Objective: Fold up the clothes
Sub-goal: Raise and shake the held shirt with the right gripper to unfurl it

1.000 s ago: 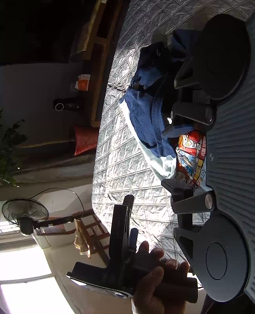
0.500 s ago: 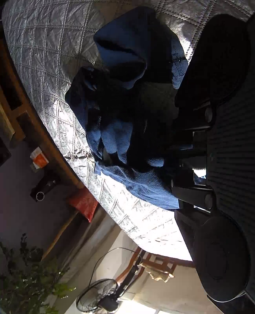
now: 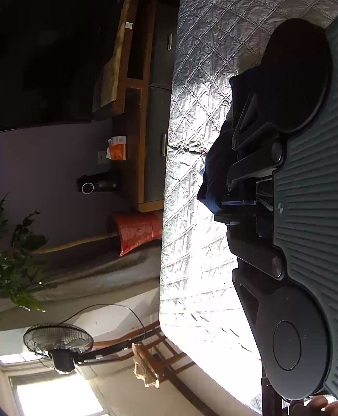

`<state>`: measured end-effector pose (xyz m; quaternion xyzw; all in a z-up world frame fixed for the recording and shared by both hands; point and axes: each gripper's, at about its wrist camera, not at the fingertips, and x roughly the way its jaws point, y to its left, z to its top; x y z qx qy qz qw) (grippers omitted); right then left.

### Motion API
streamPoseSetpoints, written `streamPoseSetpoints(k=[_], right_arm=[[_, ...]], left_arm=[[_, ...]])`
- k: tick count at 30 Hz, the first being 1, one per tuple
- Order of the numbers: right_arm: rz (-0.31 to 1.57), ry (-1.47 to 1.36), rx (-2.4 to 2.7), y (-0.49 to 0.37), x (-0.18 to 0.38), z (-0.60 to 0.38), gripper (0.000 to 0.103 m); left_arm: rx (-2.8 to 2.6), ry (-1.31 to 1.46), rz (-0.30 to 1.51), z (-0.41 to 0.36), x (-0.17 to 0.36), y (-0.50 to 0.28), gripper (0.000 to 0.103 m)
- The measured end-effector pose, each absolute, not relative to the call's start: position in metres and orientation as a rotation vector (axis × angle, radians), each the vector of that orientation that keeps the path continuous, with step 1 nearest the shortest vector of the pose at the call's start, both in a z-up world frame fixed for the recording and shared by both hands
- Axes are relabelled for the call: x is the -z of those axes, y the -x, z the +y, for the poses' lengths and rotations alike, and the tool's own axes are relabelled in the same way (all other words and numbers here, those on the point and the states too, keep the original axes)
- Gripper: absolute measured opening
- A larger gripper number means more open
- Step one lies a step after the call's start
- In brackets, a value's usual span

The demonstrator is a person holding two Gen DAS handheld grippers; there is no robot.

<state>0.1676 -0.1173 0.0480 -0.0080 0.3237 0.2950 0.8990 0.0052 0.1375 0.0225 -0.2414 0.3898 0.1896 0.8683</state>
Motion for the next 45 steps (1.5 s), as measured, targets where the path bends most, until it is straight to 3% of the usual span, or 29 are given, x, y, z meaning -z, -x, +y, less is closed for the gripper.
streamPoseSetpoints(k=[5,7,8,9,10,12,13,15,17,20,23,26,30,32,35,41,42,43,44,45], right_arm=[[0.5,0.183,-0.769,-0.154,-0.066,-0.053,0.008],[0.402,0.226,-0.994,-0.134,-0.081,-0.023,0.024],[0.38,0.261,-1.059,-0.126,-0.085,-0.012,0.058],[0.378,0.305,-1.091,-0.12,-0.086,-0.004,0.084],[0.402,0.301,-1.079,-0.122,-0.085,-0.005,0.082],[0.484,0.225,-0.992,-0.136,-0.078,-0.019,0.063],[0.523,0.163,-0.926,-0.146,-0.074,-0.034,0.062],[0.595,0.008,-0.761,-0.169,-0.064,-0.074,0.066],[0.719,-0.105,-0.624,-0.188,-0.044,-0.113,0.076],[0.896,-0.225,-0.457,-0.212,-0.013,-0.161,0.076],[0.944,-0.255,-0.519,-0.205,0.007,-0.155,0.076],[0.971,-0.221,-0.68,-0.198,0.009,-0.117,0.077],[0.931,0.067,-0.695,-0.183,0.009,-0.064,0.077],[0.891,-0.012,-0.622,-0.189,0.009,-0.07,0.072],[0.856,-0.095,-0.539,-0.199,0.016,-0.083,0.076],[0.828,0.213,-0.646,-0.201,0.042,-0.052,0.074],[0.82,0.24,-0.635,-0.202,0.045,-0.048,0.071],[0.817,0.26,-0.618,-0.202,0.047,-0.048,0.06],[0.819,0.275,-0.605,-0.202,0.049,-0.048,0.007],[0.815,0.261,-0.602,-0.201,0.048,-0.051,0.0]], left_arm=[[-0.419,0.513,0.824,0.141,-0.023,-0.003,0.102],[-0.446,0.525,0.83,0.145,-0.021,-0.001,0.102],[-0.46,0.532,0.833,0.146,-0.021,0.0,0.102],[-0.474,0.539,0.836,0.148,-0.02,0.001,0.102],[-0.488,0.546,0.838,0.15,-0.019,0.002,0.102],[-0.516,0.559,0.844,0.153,-0.018,0.004,0.102],[-0.528,0.56,0.846,0.155,-0.018,0.005,0.102],[-0.542,0.56,0.843,0.157,-0.019,0.007,0.102],[-0.539,0.561,0.846,0.157,-0.019,0.008,0.102],[-0.534,0.561,0.85,0.158,-0.018,0.008,0.102],[-0.526,0.564,0.854,0.156,-0.018,0.006,0.102],[-0.518,0.545,0.855,0.149,-0.017,0.003,0.102],[-0.516,0.536,0.864,0.145,-0.015,0.0,0.102],[-0.515,0.535,0.866,0.144,-0.014,-0.002,0.102],[-0.511,0.536,0.863,0.143,-0.015,-0.002,0.102],[-0.51,0.543,0.875,0.144,-0.012,-0.003,0.102],[-0.51,0.541,0.877,0.144,-0.012,-0.003,0.102],[-0.51,0.539,0.879,0.144,-0.012,-0.004,0.102],[-0.508,0.536,0.883,0.144,-0.011,-0.004,0.102],[-0.504,0.53,0.888,0.143,-0.011,-0.004,0.102]])
